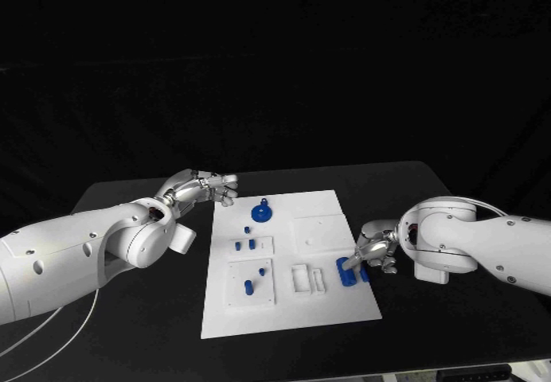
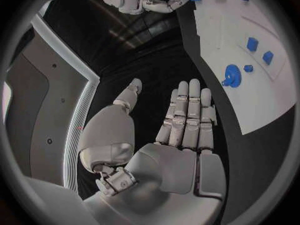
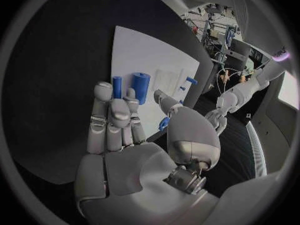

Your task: Assemble the parts on the task board

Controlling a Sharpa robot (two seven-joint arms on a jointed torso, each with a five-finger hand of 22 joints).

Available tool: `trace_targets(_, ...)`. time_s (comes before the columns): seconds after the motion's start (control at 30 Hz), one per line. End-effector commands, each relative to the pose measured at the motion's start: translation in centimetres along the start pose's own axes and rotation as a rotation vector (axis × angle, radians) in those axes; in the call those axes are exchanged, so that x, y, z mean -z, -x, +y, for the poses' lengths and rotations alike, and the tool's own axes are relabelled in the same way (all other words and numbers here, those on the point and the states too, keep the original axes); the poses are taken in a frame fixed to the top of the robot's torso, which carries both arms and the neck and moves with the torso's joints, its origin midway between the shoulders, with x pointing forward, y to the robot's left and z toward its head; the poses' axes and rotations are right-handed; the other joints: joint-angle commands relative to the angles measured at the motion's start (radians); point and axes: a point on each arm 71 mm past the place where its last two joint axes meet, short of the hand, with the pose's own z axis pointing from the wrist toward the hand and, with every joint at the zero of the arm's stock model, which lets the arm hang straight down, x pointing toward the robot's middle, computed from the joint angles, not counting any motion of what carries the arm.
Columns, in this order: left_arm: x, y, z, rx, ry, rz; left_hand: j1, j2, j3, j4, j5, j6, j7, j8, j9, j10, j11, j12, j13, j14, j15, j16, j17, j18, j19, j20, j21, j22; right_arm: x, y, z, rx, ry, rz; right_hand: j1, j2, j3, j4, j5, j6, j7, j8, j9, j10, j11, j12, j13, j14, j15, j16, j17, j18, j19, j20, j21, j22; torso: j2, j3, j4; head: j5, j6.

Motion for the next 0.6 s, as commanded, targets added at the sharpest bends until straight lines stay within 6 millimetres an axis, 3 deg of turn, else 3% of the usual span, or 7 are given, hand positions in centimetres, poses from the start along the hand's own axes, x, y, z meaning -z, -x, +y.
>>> trace_targets(0.03, -0.1, -0.2, -0.1, 0.009, -0.009, 0.012, -0.003, 0.005, -0.001, 0.007, -0.003, -0.01, 0.001, -0.003, -0.002, 0.006, 0.002, -0.001, -0.001, 0.005, 0.001, -0.007, 0.002, 0.016, -0.001, -0.005, -0.005, 0.001, -0.2, 0.1, -0.1, 0.008, -0.007, -0.009, -0.005, -0.007, 0.003, 0.005, -0.006, 0.003, 0.004, -0.006, -0.001, 0.0, 0.003, 0.002, 0.001, -0.006, 0.001, 0.002, 0.002, 0.015, -0.005, 0.0, 0.006, 0.023, 0.001, -0.0003, -0.0015, -0.002, -0.001)
trace_targets(0.17, -0.1, -0.1, -0.1, 0.009, -0.009, 0.01, -0.002, 0.005, -0.001, 0.006, -0.003, -0.01, 0.001, -0.003, -0.002, 0.006, 0.003, -0.001, -0.001, 0.005, 0.001, -0.008, 0.002, 0.016, -0.001, -0.005, -0.006, 0.001, -0.6, -0.3, 0.3, 0.011, 0.0, -0.001, -0.004, -0.007, 0.004, 0.005, -0.006, 0.003, 0.004, -0.006, -0.002, 0.0, 0.003, 0.002, 0.002, -0.006, 0.001, 0.002, 0.002, 0.015, -0.005, 0.0, 0.007, 0.023, 0.001, -0.0003, 0.0011, 0.0, -0.002)
trace_targets(0.6, 0.0, -0.1, -0.1, 0.009, -0.004, 0.011, 0.0, 0.007, -0.001, 0.003, -0.002, -0.011, 0.001, -0.003, -0.002, 0.006, 0.003, -0.002, -0.002, 0.005, 0.001, -0.009, 0.004, 0.016, -0.001, -0.005, -0.006, 0.002, -2.3, -2.3, 2.2, 0.017, 0.037, 0.035, -0.003, -0.014, 0.003, 0.006, -0.004, 0.004, 0.004, -0.009, -0.004, -0.001, 0.004, 0.0, 0.004, -0.006, 0.002, 0.001, 0.003, 0.015, -0.007, 0.0, 0.009, 0.022, 0.003, 0.0004, 0.0005, 0.008, -0.005)
